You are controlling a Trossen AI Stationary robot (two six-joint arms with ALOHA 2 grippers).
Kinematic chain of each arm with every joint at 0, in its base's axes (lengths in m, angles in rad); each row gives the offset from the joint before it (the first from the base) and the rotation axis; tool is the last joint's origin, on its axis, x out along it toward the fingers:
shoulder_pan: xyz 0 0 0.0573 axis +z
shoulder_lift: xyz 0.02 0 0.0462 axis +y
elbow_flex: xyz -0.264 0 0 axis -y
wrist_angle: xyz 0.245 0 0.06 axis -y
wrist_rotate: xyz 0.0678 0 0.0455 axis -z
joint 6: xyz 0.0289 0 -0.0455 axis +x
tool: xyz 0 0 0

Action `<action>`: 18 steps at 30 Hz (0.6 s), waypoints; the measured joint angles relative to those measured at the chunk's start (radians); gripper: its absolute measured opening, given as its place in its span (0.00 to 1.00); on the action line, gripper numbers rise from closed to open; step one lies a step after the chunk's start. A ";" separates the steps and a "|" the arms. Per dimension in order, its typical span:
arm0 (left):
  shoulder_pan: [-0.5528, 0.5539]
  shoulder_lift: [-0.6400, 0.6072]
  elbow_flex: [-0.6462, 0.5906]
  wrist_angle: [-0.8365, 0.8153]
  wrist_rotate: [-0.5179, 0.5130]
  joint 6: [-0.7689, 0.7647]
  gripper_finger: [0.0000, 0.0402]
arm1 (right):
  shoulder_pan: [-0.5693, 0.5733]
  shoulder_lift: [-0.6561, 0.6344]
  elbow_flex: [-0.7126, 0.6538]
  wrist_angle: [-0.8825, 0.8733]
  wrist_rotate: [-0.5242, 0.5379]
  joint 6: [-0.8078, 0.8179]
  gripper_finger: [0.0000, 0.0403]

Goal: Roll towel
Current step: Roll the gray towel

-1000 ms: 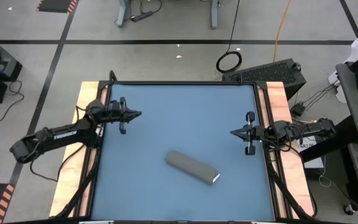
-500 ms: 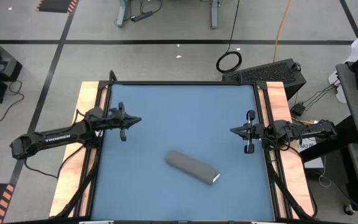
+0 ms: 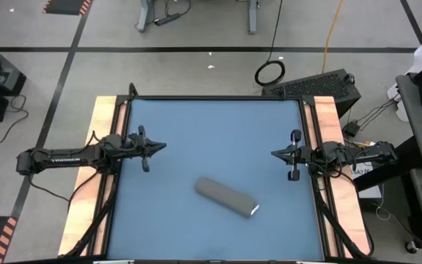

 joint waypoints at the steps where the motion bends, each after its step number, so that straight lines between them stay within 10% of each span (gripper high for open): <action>1: -0.022 0.000 0.000 0.001 -0.021 0.000 0.00 | 0.000 0.000 0.000 0.000 0.000 0.000 0.00; 18: -0.145 -0.246 0.000 -0.175 -0.076 0.027 0.00 | 0.000 0.000 0.000 -0.001 -0.001 0.006 0.00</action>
